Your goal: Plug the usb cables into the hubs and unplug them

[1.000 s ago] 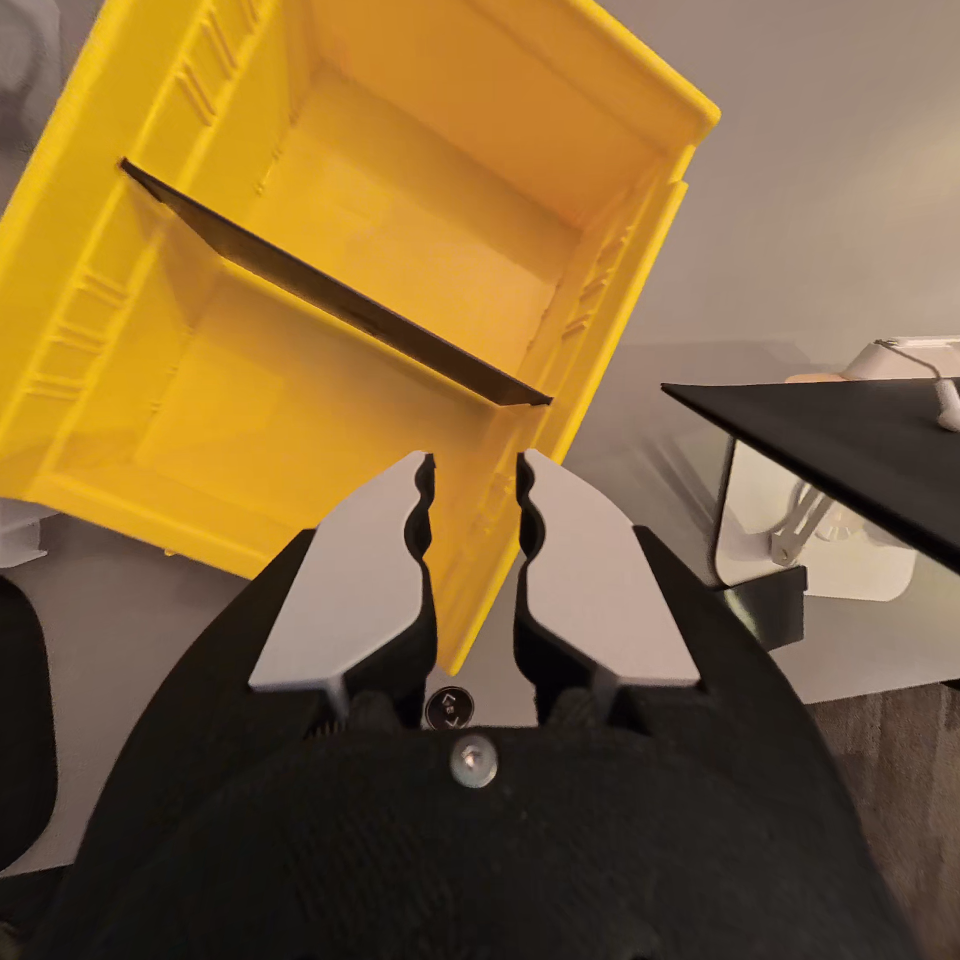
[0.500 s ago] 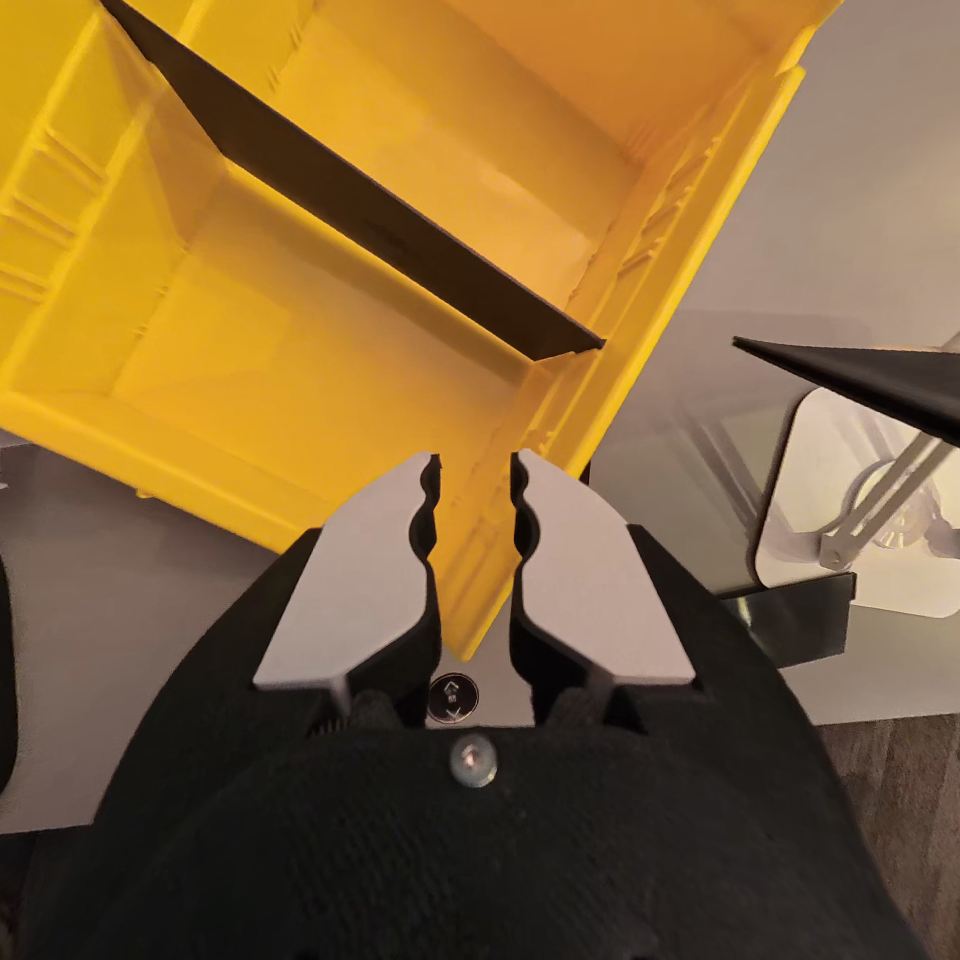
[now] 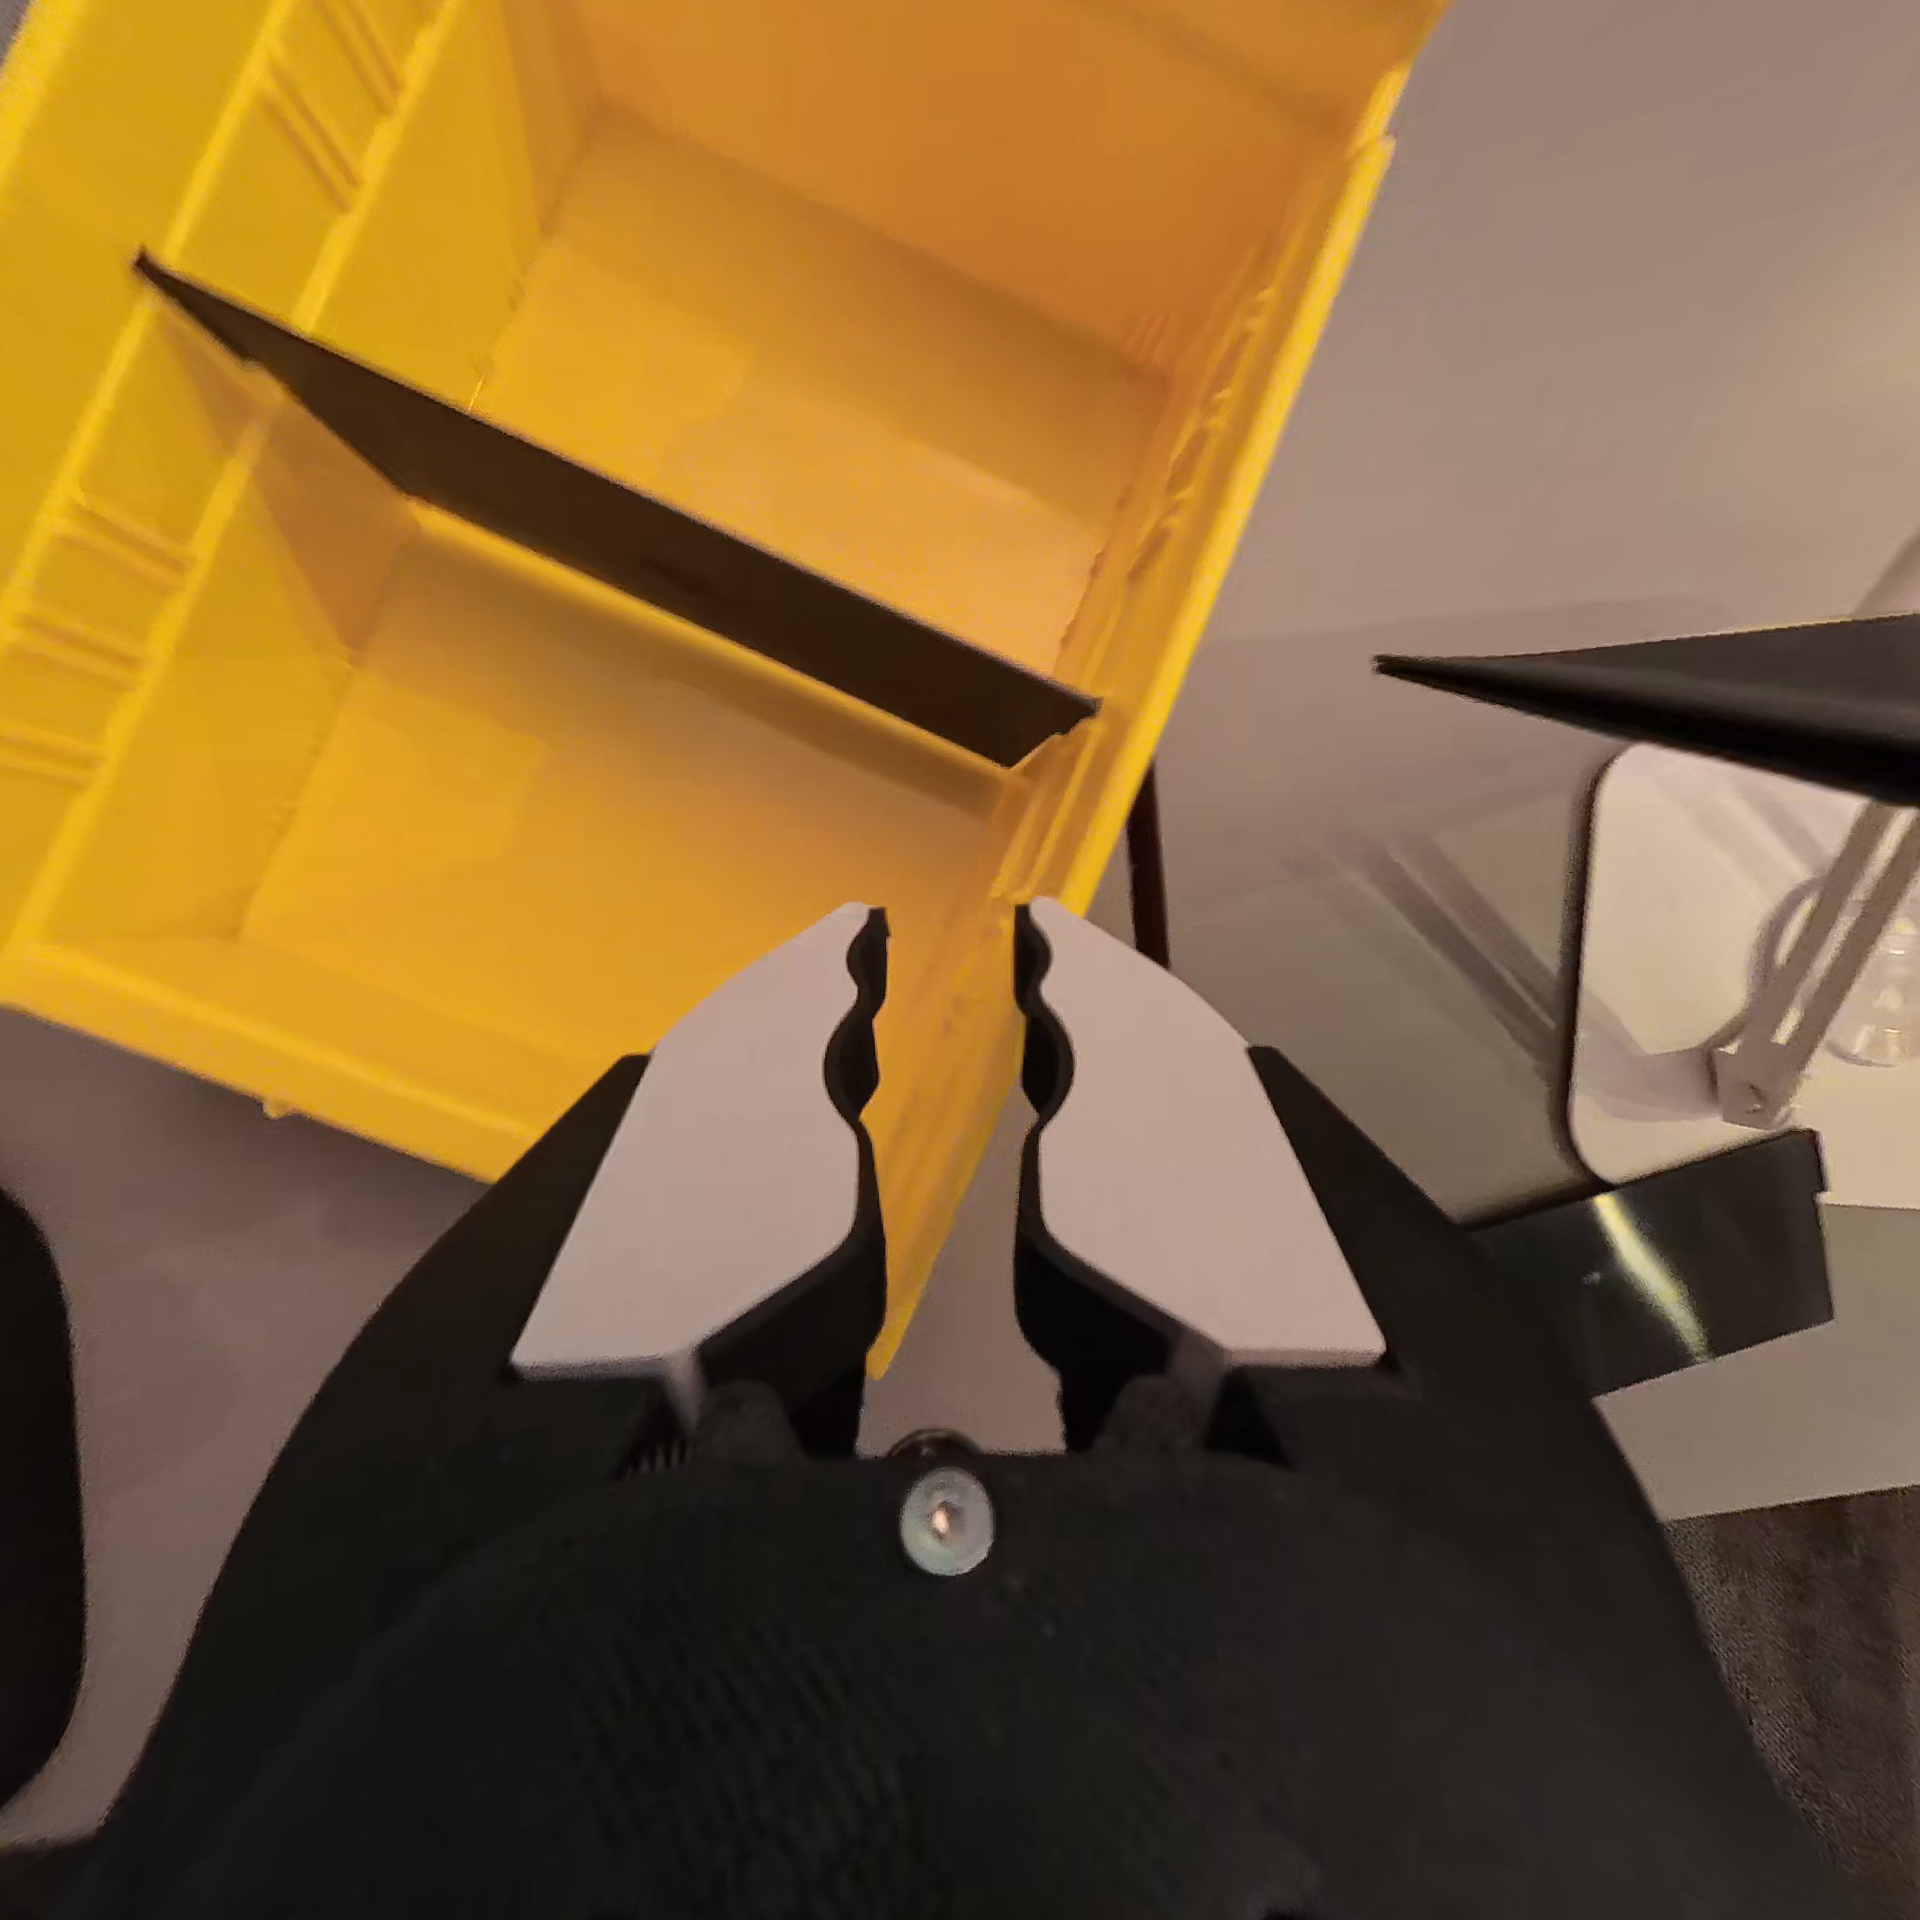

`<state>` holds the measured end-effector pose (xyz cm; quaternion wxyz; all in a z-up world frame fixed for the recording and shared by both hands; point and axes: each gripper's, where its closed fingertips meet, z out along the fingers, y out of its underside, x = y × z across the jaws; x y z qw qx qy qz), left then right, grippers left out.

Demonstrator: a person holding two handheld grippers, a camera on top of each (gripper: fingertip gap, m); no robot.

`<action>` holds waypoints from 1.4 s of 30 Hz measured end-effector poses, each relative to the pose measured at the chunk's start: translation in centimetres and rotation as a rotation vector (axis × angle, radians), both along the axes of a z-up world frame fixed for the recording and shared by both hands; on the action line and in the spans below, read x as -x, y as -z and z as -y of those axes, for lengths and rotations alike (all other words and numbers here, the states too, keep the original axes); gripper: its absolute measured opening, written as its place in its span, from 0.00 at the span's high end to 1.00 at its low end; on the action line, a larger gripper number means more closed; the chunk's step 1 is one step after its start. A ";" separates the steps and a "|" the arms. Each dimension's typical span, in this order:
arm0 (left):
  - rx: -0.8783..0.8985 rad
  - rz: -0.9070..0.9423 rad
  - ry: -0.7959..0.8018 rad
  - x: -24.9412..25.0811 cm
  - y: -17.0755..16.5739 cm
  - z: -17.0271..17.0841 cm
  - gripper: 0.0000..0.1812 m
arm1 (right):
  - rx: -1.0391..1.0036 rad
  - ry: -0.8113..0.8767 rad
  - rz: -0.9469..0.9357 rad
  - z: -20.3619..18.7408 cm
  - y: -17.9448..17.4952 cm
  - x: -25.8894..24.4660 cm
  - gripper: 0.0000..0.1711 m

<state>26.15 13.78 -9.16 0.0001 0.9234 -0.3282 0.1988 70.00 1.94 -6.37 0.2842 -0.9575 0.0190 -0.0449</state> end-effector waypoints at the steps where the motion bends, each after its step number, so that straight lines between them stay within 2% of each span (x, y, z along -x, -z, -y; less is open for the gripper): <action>1: -0.003 0.014 -0.008 0.6 0.0 -0.3 0.94 | -0.030 0.017 0.023 -0.2 -0.4 -0.6 0.85; 5: -0.024 0.020 -0.055 4.0 -0.1 -1.9 0.95 | -0.085 0.096 0.053 -0.5 -0.7 -2.9 0.85; 7: -0.065 0.014 -0.090 6.3 -0.1 -3.3 0.96 | 0.004 0.119 -0.064 -0.1 1.4 -2.6 0.81; 10: -0.074 0.031 -0.178 10.2 -0.2 -5.0 0.96 | 0.173 0.090 -0.273 0.6 5.0 0.0 0.80; 13: -0.103 0.022 -0.223 14.7 -0.2 -5.9 0.96 | 0.259 0.102 -0.173 0.9 6.9 -0.6 0.93; 17: -0.169 -0.064 -0.282 21.9 -0.3 -6.4 0.98 | 0.258 0.109 -0.173 -0.2 6.8 0.8 0.94; 22: -0.172 -0.069 -0.392 30.4 -0.4 -5.5 0.98 | 0.259 0.039 -0.172 -1.9 6.8 5.3 0.94; 30: -0.181 -0.041 -0.530 40.5 -0.5 -2.5 0.97 | 0.308 -0.090 -0.185 -4.8 6.7 15.2 0.95; 37: -0.209 -0.099 -0.553 46.6 -0.5 -0.1 0.98 | 0.364 -0.217 -0.172 -6.2 6.7 21.9 0.95; 42: -0.214 -0.044 -0.589 48.4 -0.6 1.0 0.97 | 0.384 -0.224 -0.195 -6.4 6.7 23.2 0.96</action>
